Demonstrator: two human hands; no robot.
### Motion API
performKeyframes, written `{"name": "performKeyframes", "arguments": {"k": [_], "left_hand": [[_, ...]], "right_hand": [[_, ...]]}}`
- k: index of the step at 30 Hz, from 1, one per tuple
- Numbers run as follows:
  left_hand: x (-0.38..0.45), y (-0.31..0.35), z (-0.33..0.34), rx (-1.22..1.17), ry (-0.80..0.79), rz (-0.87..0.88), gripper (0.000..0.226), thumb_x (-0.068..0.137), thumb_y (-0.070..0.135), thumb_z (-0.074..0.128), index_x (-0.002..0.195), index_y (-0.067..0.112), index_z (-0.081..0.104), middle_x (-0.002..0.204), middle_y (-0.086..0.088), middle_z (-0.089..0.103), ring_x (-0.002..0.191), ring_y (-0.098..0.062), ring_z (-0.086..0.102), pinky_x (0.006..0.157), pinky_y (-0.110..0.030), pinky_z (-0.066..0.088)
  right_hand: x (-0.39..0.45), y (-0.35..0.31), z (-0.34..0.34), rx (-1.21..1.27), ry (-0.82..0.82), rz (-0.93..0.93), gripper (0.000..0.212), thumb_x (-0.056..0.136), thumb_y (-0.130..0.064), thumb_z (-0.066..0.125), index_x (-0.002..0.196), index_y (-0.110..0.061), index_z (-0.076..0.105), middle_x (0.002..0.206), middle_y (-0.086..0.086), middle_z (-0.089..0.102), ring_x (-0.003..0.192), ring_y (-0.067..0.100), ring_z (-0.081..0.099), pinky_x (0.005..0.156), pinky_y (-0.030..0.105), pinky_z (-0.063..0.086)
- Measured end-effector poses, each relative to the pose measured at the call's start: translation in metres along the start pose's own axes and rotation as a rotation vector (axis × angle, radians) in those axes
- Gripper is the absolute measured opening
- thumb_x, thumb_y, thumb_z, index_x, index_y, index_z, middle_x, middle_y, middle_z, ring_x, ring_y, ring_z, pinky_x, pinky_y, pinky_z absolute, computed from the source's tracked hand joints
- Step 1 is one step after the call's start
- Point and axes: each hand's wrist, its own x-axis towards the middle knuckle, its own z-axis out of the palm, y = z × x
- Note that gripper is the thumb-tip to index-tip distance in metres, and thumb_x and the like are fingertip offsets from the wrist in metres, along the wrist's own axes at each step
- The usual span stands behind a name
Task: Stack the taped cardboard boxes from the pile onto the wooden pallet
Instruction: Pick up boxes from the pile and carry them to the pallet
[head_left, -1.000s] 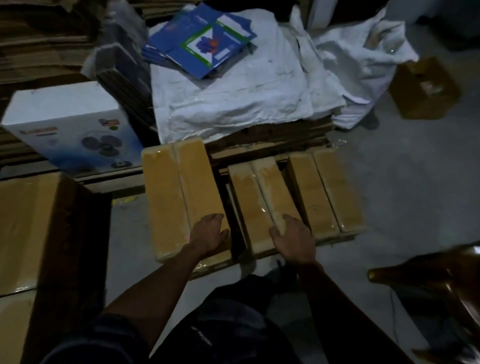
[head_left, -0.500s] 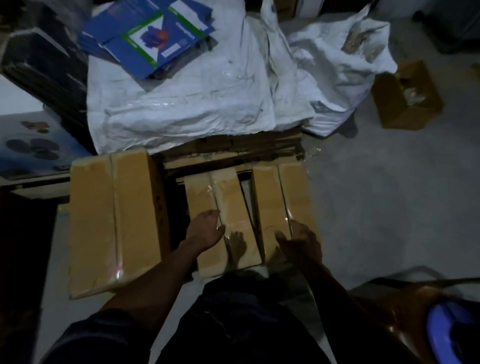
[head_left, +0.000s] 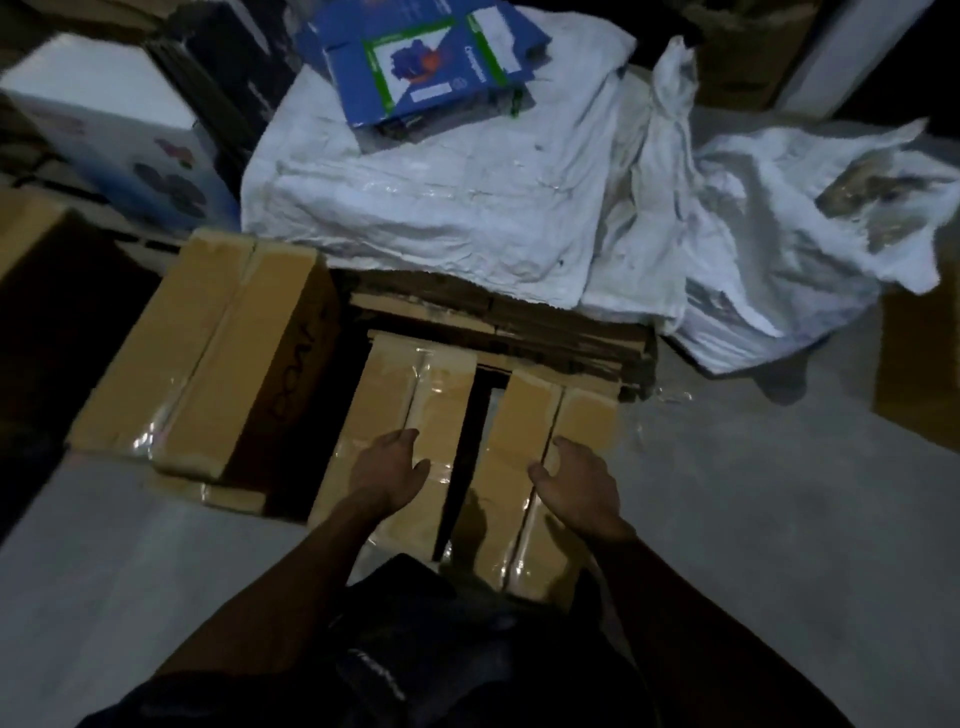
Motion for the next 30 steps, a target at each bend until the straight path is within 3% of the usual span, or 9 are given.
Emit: {"name": "performKeyframes", "arguments": {"k": [8,14,19,26,30], "left_hand": [[-0.076,0.079,0.036,-0.164,0.145,-0.274,0.055,0.094,0.036,0.055,0.141,0.008,0.045,0.138,-0.014,0.054,0.125,-0.032,0.05,0.1,-0.038,0.043],[-0.095,0.093,0.062,-0.242,0.182,-0.41,0.057,0.097,0.036,0.052,0.146,0.009,0.039,0.146,-0.011,0.047,0.133,-0.028,0.044,0.102,-0.035,0.038],[-0.091,0.09,0.082,-0.339,0.181,-0.485,0.056,0.098,0.036,0.051,0.145,0.01,0.04,0.144,-0.012,0.048,0.13,-0.03,0.046,0.101,-0.037,0.04],[-0.067,0.113,0.099,-0.53,0.251,-0.686,0.043,0.097,0.033,0.053,0.129,0.005,0.053,0.126,-0.016,0.06,0.115,-0.031,0.056,0.09,-0.034,0.047],[-0.022,0.145,0.14,-0.707,0.322,-0.876,0.048,0.097,0.032,0.053,0.14,0.011,0.047,0.134,-0.013,0.057,0.121,-0.029,0.053,0.094,-0.031,0.042]], "right_hand": [[0.016,0.039,-0.057,-0.208,-0.154,-0.295,0.068,0.095,-0.054,0.047,0.152,-0.021,0.032,0.153,0.007,0.039,0.138,0.03,0.037,0.111,0.042,0.035],[0.031,0.03,-0.059,-0.336,-0.197,-0.432,0.066,0.096,-0.052,0.049,0.152,-0.02,0.034,0.153,0.008,0.039,0.14,0.03,0.034,0.111,0.043,0.033],[0.046,0.016,-0.048,-0.435,-0.225,-0.513,0.066,0.096,-0.052,0.049,0.151,-0.019,0.033,0.153,0.009,0.039,0.139,0.031,0.035,0.11,0.045,0.034],[0.101,-0.004,-0.042,-0.596,-0.331,-0.694,0.071,0.093,-0.053,0.052,0.152,-0.018,0.034,0.154,0.009,0.039,0.139,0.03,0.037,0.112,0.044,0.034],[0.174,-0.006,-0.022,-0.729,-0.403,-0.847,0.071,0.093,-0.054,0.052,0.151,-0.018,0.035,0.154,0.008,0.039,0.14,0.029,0.037,0.111,0.044,0.035]]}}
